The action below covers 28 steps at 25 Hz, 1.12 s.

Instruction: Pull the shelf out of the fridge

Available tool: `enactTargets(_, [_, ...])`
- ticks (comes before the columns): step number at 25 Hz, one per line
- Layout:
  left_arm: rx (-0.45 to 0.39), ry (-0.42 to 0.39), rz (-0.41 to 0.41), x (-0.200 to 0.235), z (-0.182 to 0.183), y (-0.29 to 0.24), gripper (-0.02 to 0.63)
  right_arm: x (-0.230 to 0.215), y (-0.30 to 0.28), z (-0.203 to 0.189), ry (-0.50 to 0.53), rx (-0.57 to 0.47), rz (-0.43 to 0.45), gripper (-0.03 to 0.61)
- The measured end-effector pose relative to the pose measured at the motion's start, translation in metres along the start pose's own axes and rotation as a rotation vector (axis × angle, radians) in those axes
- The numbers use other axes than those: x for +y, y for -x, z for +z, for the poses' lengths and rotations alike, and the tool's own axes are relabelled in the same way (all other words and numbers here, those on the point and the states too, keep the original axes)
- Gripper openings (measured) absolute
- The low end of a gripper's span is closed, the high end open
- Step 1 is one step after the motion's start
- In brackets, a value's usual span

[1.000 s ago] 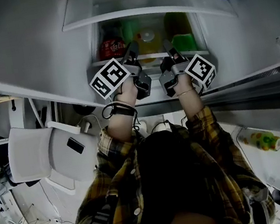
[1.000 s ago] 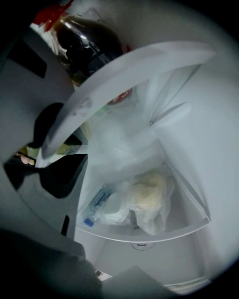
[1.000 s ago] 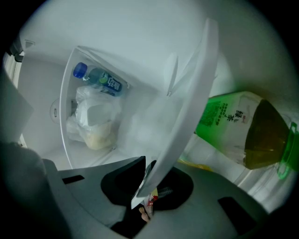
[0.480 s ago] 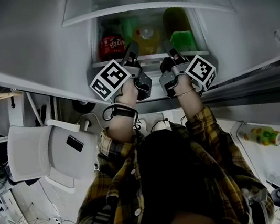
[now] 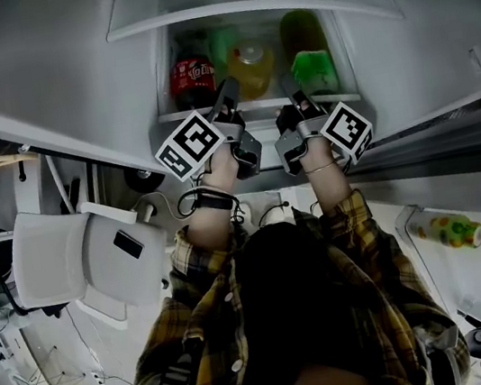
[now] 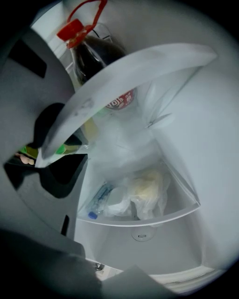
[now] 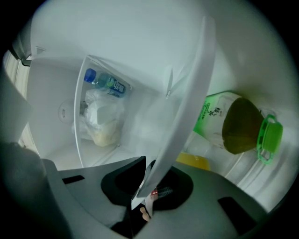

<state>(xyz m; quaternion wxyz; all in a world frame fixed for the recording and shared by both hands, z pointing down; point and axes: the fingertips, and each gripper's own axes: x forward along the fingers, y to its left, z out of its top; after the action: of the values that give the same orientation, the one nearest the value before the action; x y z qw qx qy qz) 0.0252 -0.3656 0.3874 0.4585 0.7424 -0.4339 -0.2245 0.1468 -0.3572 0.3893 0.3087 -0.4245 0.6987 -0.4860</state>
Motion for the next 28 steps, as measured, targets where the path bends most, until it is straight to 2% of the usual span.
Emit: enactTargets(28, [0.016,0.043,-0.049,-0.014,-0.043,0.064,0.063,0.01,0.07,-0.031,0.023,0.019,0.027,0.055])
